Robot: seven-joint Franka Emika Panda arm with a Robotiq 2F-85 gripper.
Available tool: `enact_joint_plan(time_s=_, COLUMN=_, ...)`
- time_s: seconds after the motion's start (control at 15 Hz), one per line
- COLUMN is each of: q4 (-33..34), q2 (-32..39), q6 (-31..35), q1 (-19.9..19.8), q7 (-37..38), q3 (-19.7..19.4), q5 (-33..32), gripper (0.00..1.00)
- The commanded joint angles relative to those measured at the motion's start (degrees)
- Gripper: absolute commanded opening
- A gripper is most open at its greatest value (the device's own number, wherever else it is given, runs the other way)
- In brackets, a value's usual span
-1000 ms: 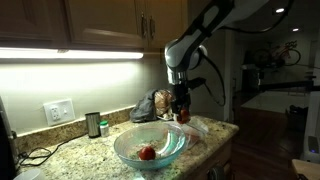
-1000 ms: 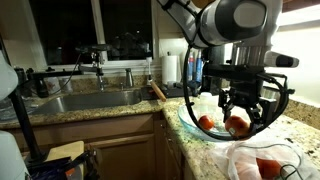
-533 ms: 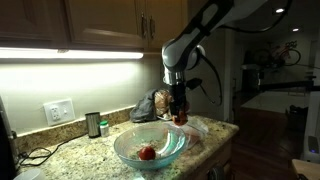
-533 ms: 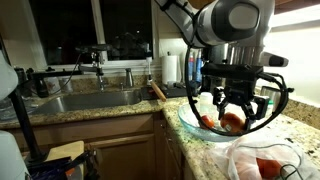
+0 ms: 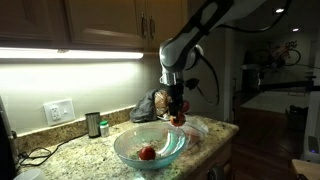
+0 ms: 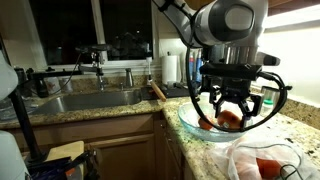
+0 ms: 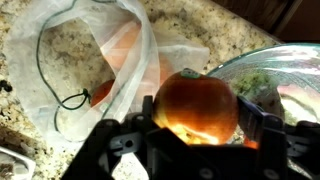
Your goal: Pick up a tomato from the carrier and put it in the bowl
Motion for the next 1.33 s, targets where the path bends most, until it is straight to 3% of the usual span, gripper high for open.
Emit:
enact_joint_plan(time_s=0.0, q4=0.3, q2=-1.0, q6=-1.1, q1=-0.3, q7=-1.8, q3=0.8, q5=-0.7, gripper=0.56)
enact_joint_plan(time_s=1.27, q4=3.1, q2=2.3, q6=1.4, q1=-0.8, q7=-9.5, q3=2.6, q5=-0.1, gripper=0.56)
